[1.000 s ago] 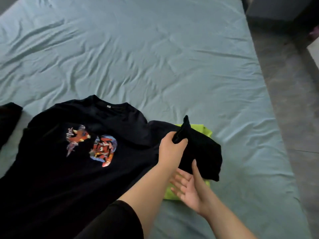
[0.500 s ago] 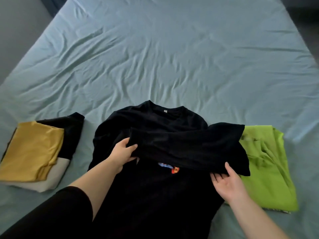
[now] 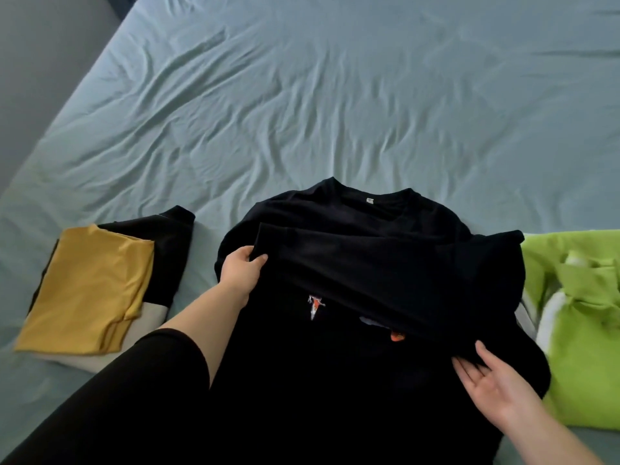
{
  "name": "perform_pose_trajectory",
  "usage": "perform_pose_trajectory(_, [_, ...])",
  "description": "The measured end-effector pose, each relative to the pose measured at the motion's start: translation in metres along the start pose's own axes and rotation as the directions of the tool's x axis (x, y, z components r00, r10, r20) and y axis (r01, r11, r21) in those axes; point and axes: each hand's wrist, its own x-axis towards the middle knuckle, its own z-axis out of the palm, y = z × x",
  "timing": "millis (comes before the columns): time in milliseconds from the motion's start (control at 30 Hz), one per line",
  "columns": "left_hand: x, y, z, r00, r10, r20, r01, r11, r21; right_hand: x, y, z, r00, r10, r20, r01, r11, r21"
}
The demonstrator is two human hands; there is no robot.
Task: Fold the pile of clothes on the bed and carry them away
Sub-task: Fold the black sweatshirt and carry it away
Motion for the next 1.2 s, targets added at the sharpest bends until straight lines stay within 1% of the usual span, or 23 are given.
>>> perform_pose_trajectory(133, [0.002,-0.001,0.008,0.996,-0.007,-0.093,0.019,0.992,0.126,-0.005,0.007,-0.001,1.000,0.012,0.024,-0.012,1.000,0.010])
perform_pose_trajectory(167, [0.001,0.002,0.011,0.994,0.004,-0.107,0.018,0.980,0.198,-0.007,0.006,-0.002,0.999,0.020,0.040,-0.020,1.000,0.000])
perform_pose_trajectory(200, [-0.003,0.005,0.016,0.993,0.021,-0.113,0.016,0.949,0.315,-0.010,0.004,-0.003,0.998,0.031,0.060,-0.030,0.999,-0.010])
perform_pose_trajectory(267, [-0.017,0.013,0.031,0.991,0.081,-0.103,-0.002,0.794,0.608,-0.017,-0.002,-0.005,0.994,0.056,0.096,-0.055,0.998,-0.018])
perform_pose_trajectory(300, [-0.028,0.017,0.042,0.987,0.138,-0.081,-0.044,0.722,0.690,-0.022,-0.006,-0.007,0.991,0.068,0.112,-0.068,0.998,-0.009])
perform_pose_trajectory(333, [-0.039,0.020,0.056,0.979,0.200,-0.034,-0.115,0.685,0.720,-0.027,-0.009,-0.007,0.990,0.071,0.120,-0.073,0.997,0.007])
perform_pose_trajectory(400, [-0.059,0.028,0.090,0.952,0.281,0.120,-0.284,0.668,0.687,-0.035,-0.014,-0.011,0.989,0.073,0.130,-0.080,0.996,0.048])
perform_pose_trajectory(467, [-0.077,0.039,0.129,0.905,0.309,0.294,-0.426,0.650,0.630,-0.040,-0.019,-0.014,0.988,0.071,0.139,-0.085,0.992,0.097])
perform_pose_trajectory(533, [-0.091,0.055,0.168,0.847,0.333,0.414,-0.525,0.648,0.552,-0.045,-0.021,-0.014,0.986,0.080,0.144,-0.100,0.985,0.143])
perform_pose_trajectory(567, [-0.097,0.065,0.188,0.819,0.357,0.449,-0.563,0.653,0.507,-0.046,-0.023,-0.014,0.984,0.110,0.139,-0.137,0.971,0.195])
perform_pose_trajectory(600, [-0.102,0.076,0.208,0.793,0.383,0.473,-0.595,0.655,0.466,-0.045,-0.024,-0.013,0.980,0.148,0.131,-0.178,0.948,0.264])
perform_pose_trajectory(633, [-0.107,0.088,0.227,0.771,0.404,0.492,-0.620,0.652,0.436,-0.045,-0.025,-0.014,0.975,0.174,0.136,-0.215,0.881,0.420])
perform_pose_trajectory(700, [-0.115,0.111,0.264,0.736,0.417,0.533,-0.658,0.625,0.420,-0.042,-0.026,-0.012,0.976,0.186,0.110,-0.215,0.781,0.586])
perform_pose_trajectory(767, [-0.117,0.132,0.297,0.725,0.369,0.582,-0.662,0.607,0.440,-0.040,-0.026,-0.011,0.966,0.188,0.177,-0.256,0.781,0.570])
perform_pose_trajectory(800, [-0.117,0.140,0.310,0.732,0.322,0.601,-0.648,0.601,0.467,-0.038,-0.024,-0.009,0.960,0.187,0.207,-0.269,0.815,0.513])
perform_pose_trajectory(833, [-0.115,0.147,0.321,0.743,0.274,0.611,-0.637,0.572,0.517,-0.039,-0.024,-0.007,0.956,0.181,0.229,-0.270,0.849,0.455])
perform_pose_trajectory(933, [-0.104,0.163,0.340,0.784,0.190,0.591,-0.613,0.388,0.689,-0.042,-0.031,-0.003,0.968,0.120,0.221,-0.187,0.931,0.314])
perform_pose_trajectory(1000, [-0.097,0.173,0.343,0.808,0.173,0.564,-0.588,0.318,0.744,-0.044,-0.037,-0.001,0.972,0.095,0.215,-0.151,0.953,0.264])
perform_pose_trajectory(1033, [-0.094,0.177,0.343,0.814,0.172,0.555,-0.580,0.303,0.756,-0.046,-0.041,-0.001,0.973,0.089,0.215,-0.144,0.956,0.256])
perform_pose_trajectory(1067, [-0.091,0.182,0.343,0.815,0.181,0.550,-0.578,0.309,0.755,-0.049,-0.047,-0.002,0.974,0.089,0.207,-0.142,0.955,0.259])
perform_pose_trajectory(1100, [-0.089,0.186,0.344,0.810,0.204,0.549,-0.585,0.346,0.734,-0.052,-0.053,-0.003,0.973,0.084,0.216,-0.145,0.948,0.283])
perform_pose_trajectory(1133, [-0.087,0.190,0.345,0.800,0.239,0.550,-0.596,0.415,0.687,-0.054,-0.057,-0.007,0.969,0.084,0.231,-0.160,0.930,0.331])
perform_pose_trajectory(1200, [-0.086,0.195,0.351,0.797,0.301,0.523,-0.580,0.622,0.526,-0.055,-0.065,-0.013,0.956,0.092,0.278,-0.211,0.874,0.438])
